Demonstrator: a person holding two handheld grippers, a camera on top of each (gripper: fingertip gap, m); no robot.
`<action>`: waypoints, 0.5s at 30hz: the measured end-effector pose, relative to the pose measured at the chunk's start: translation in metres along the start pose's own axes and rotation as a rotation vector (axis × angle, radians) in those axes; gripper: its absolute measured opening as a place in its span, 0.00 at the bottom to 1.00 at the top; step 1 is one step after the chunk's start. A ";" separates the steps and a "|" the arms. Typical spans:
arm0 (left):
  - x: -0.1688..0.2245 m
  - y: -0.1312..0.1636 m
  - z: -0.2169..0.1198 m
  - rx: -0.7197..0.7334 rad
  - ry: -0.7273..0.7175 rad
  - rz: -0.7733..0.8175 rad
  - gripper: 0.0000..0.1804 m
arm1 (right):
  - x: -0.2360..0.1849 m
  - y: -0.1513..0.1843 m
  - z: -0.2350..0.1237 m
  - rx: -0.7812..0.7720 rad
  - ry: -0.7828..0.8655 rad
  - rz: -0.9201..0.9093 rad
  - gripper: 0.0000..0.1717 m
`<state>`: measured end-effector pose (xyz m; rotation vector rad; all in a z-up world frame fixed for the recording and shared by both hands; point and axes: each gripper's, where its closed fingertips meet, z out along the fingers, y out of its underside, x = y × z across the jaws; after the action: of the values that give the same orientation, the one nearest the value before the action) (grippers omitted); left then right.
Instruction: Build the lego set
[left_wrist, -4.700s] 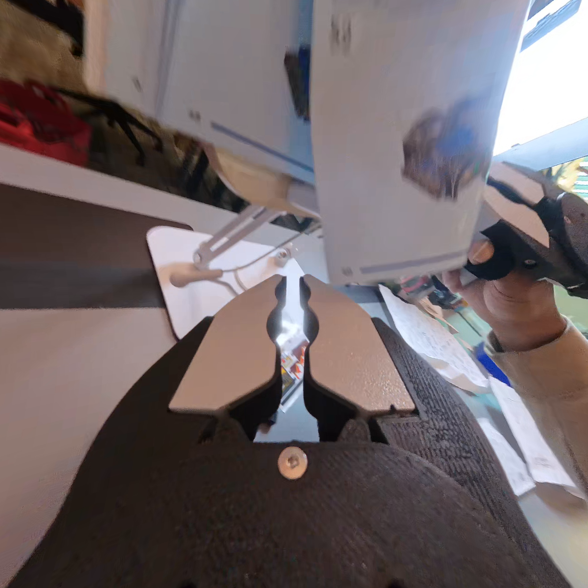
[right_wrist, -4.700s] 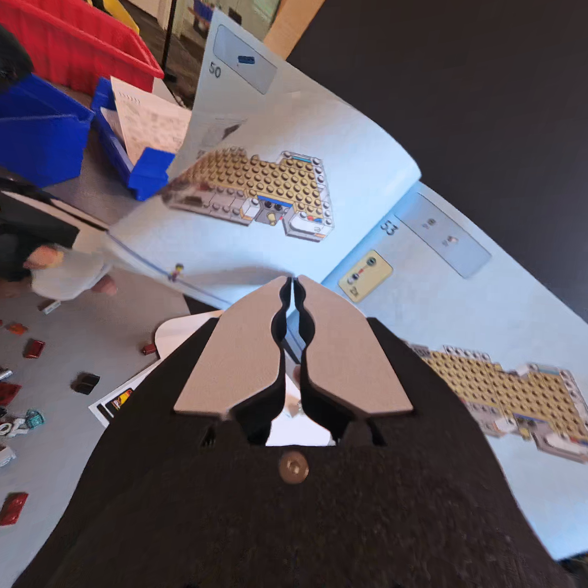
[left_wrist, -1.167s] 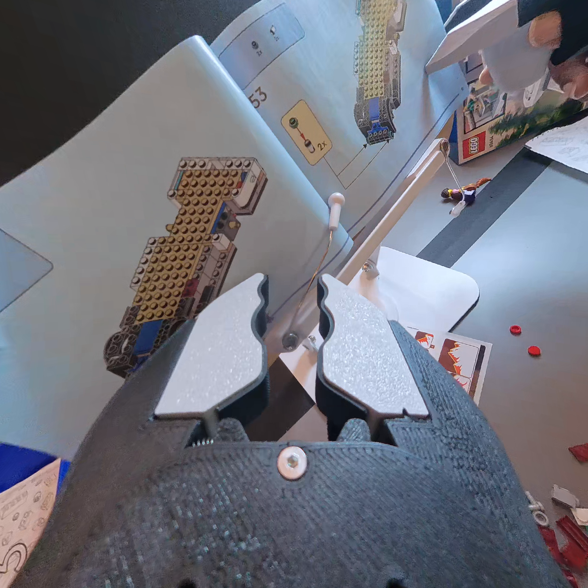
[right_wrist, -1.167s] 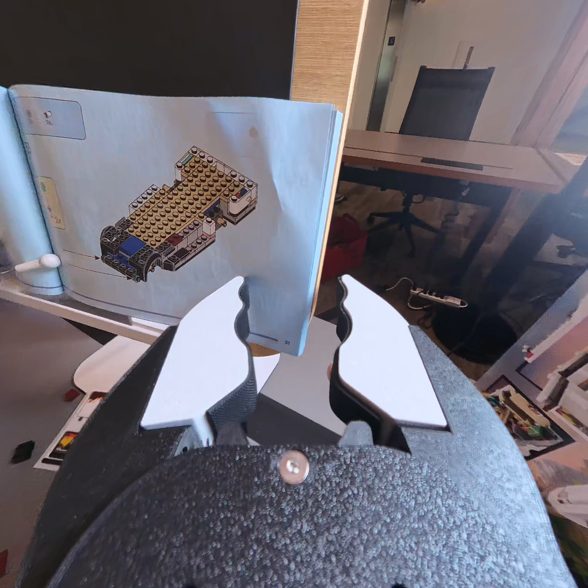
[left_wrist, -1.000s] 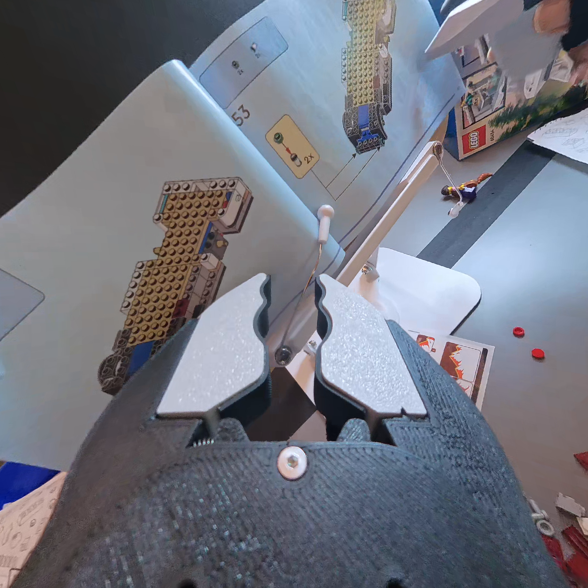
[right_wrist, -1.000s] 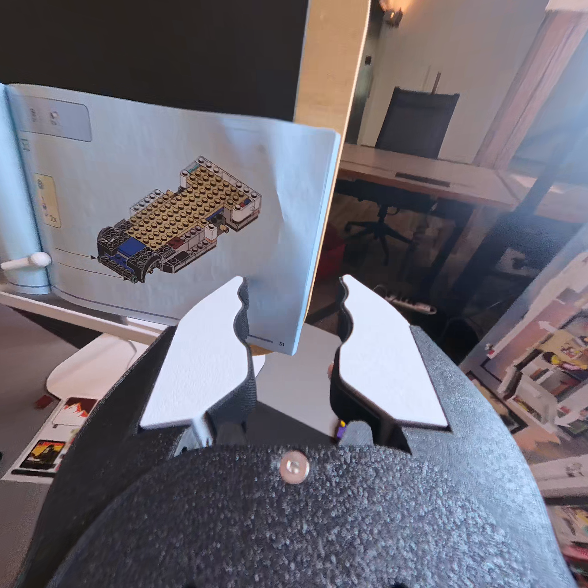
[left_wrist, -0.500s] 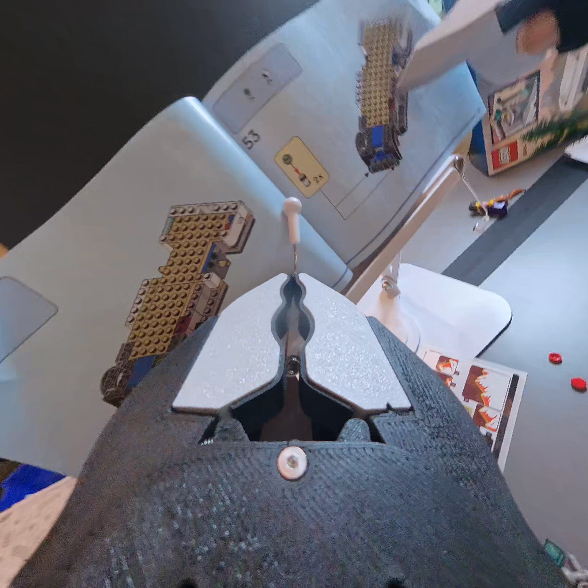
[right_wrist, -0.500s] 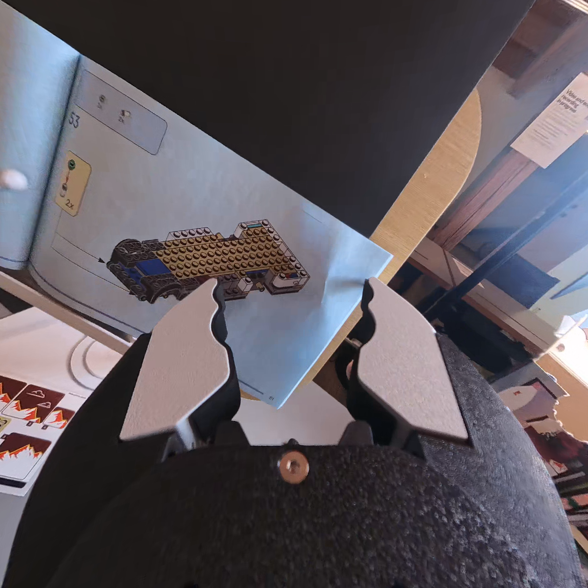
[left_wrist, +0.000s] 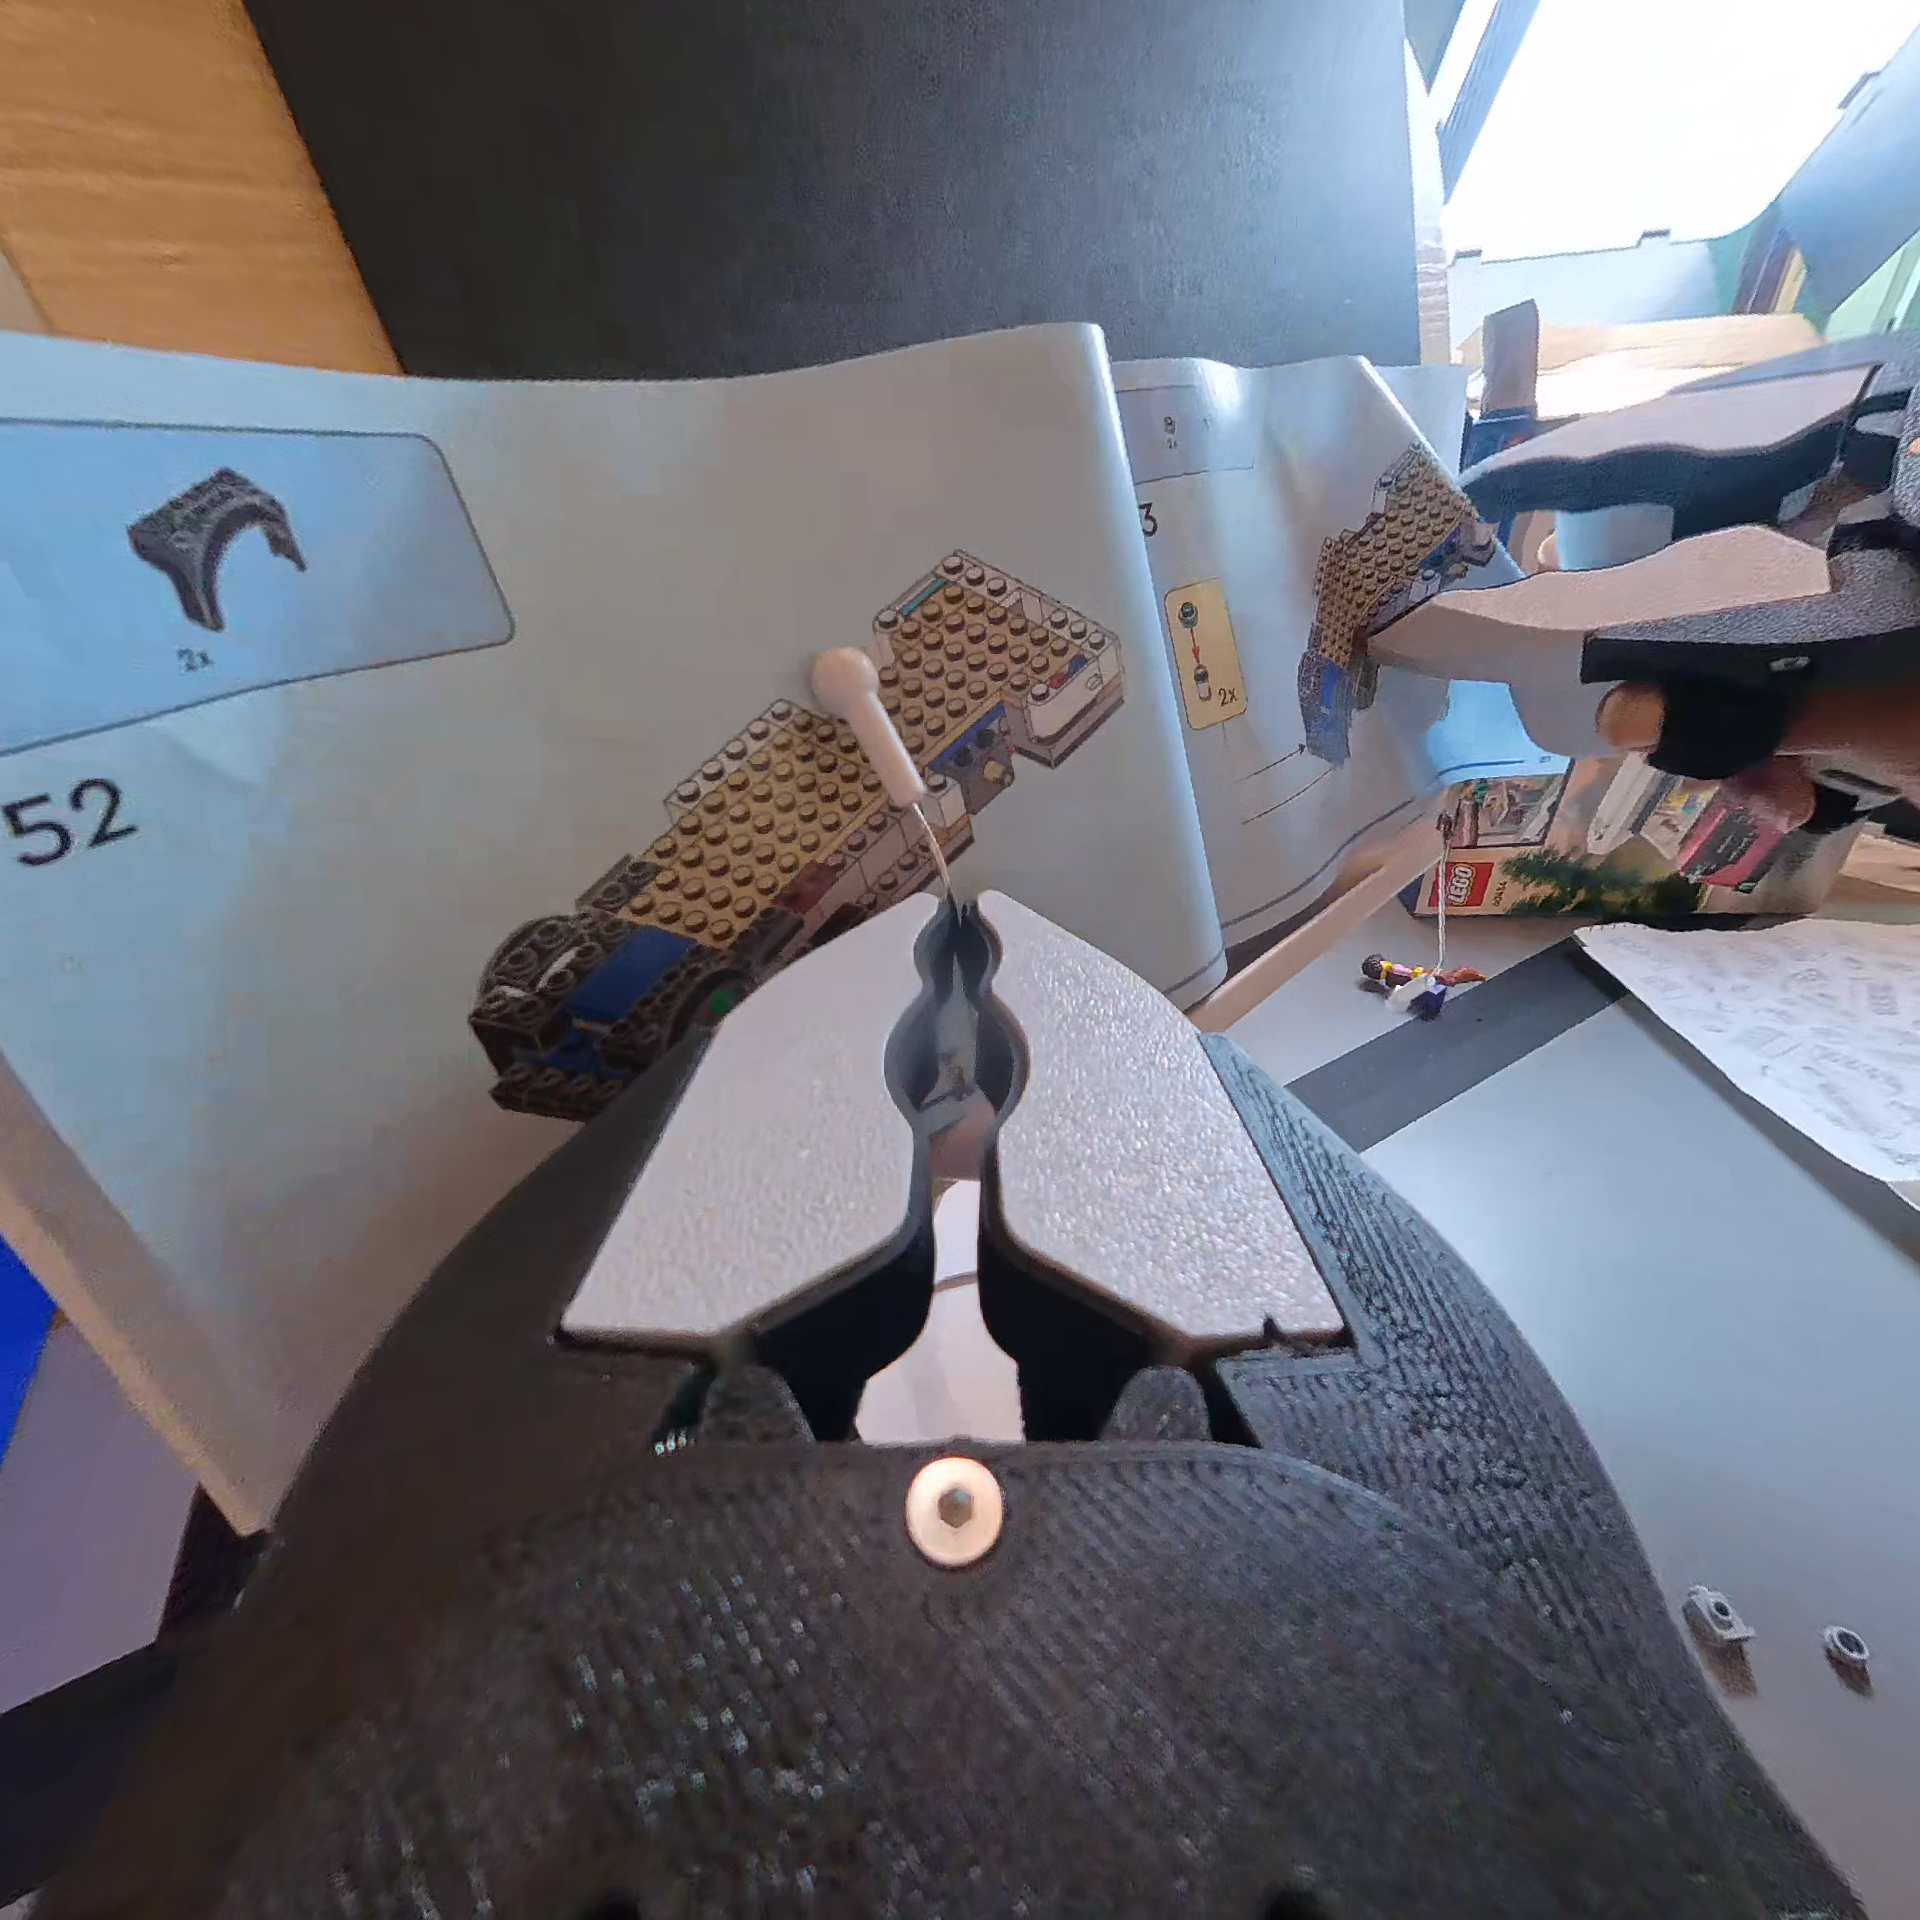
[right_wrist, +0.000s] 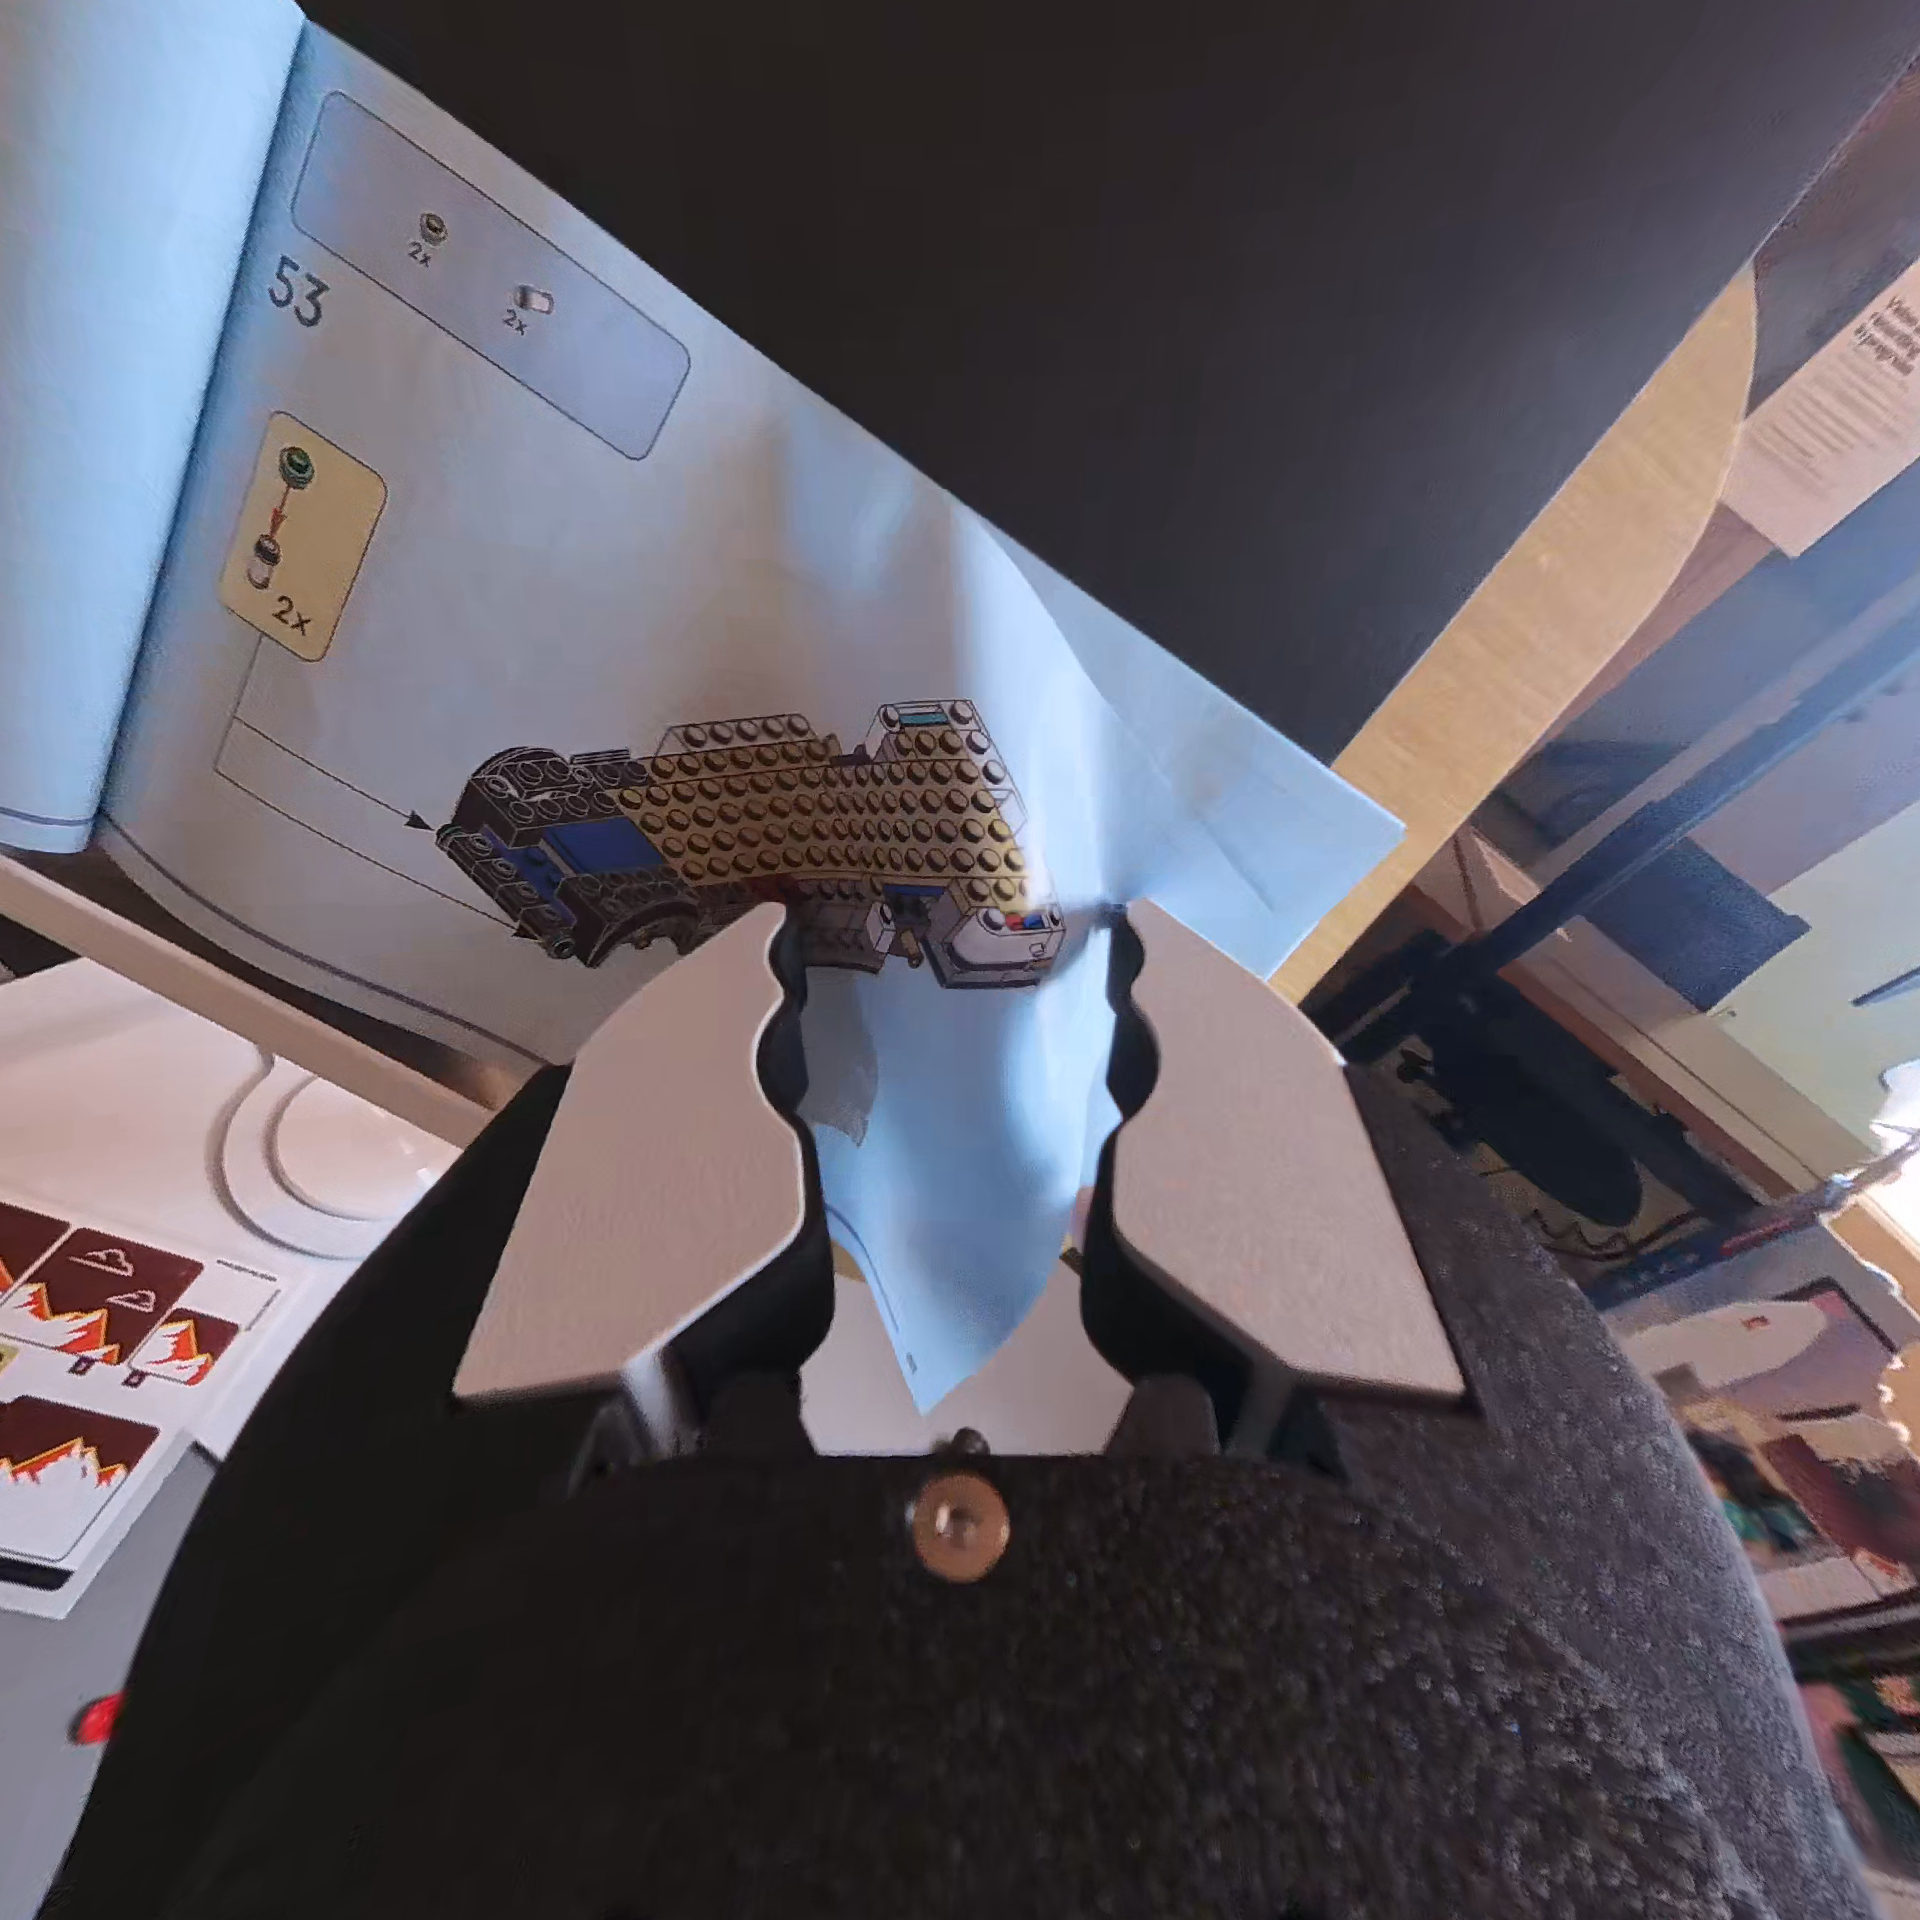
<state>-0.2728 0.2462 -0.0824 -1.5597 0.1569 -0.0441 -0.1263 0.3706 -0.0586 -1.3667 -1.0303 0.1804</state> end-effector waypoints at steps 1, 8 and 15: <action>0.000 0.000 -0.001 0.002 0.002 -0.009 0.01 | -0.002 0.002 0.001 0.000 -0.012 0.012 0.29; -0.005 0.003 -0.007 0.005 -0.005 -0.061 0.02 | -0.022 -0.001 -0.009 0.017 -0.107 0.002 0.00; -0.013 0.012 -0.022 0.052 -0.005 -0.237 0.03 | -0.118 -0.033 -0.066 0.126 -0.542 -0.011 0.02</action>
<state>-0.2897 0.2264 -0.0935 -1.5202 -0.0333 -0.2284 -0.1636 0.2381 -0.0801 -1.2213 -1.4458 0.6225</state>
